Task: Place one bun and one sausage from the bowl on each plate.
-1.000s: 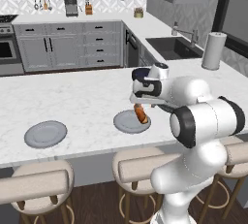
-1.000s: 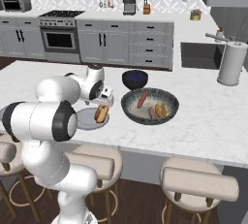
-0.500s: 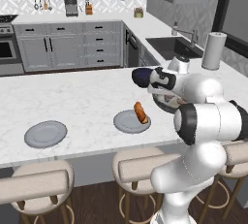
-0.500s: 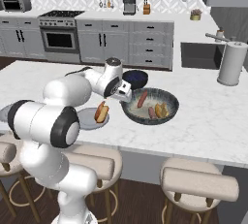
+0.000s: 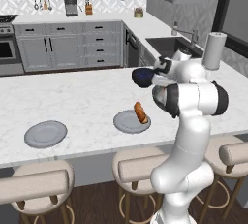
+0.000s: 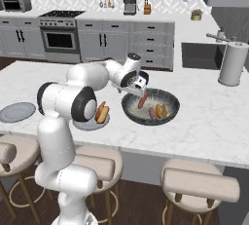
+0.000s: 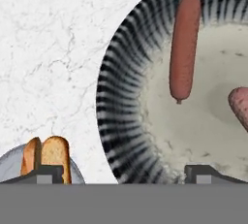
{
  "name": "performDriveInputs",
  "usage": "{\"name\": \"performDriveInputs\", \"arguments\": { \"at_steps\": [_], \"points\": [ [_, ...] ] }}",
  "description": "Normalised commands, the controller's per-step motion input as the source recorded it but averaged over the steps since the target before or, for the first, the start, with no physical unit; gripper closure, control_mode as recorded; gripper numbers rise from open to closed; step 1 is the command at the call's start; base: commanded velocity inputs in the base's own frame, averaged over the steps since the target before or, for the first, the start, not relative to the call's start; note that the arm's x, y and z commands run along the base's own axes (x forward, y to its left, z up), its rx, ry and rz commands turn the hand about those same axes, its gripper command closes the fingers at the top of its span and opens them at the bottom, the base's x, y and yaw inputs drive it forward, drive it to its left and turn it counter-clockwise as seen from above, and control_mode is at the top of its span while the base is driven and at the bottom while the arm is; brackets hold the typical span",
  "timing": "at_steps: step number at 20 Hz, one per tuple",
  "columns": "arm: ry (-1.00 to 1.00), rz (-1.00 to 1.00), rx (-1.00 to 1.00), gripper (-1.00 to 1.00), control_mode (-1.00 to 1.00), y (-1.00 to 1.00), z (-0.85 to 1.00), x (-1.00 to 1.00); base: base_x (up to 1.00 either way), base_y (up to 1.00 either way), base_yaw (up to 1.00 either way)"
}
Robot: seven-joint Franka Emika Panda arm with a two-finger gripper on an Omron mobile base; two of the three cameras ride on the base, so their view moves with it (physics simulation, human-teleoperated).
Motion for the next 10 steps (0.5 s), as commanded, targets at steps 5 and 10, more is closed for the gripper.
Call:
{"name": "performDriveInputs", "arguments": {
  "at_steps": [5, 10],
  "points": [
    [0.00, -0.07, 0.00, -1.00, -1.00, -0.50, -0.42, 0.41, 0.00, 0.00, 0.00],
    [0.00, -0.03, 0.00, -1.00, -1.00, -0.31, -0.39, 0.26, 0.00, 0.00, 0.00]
  ]
}}
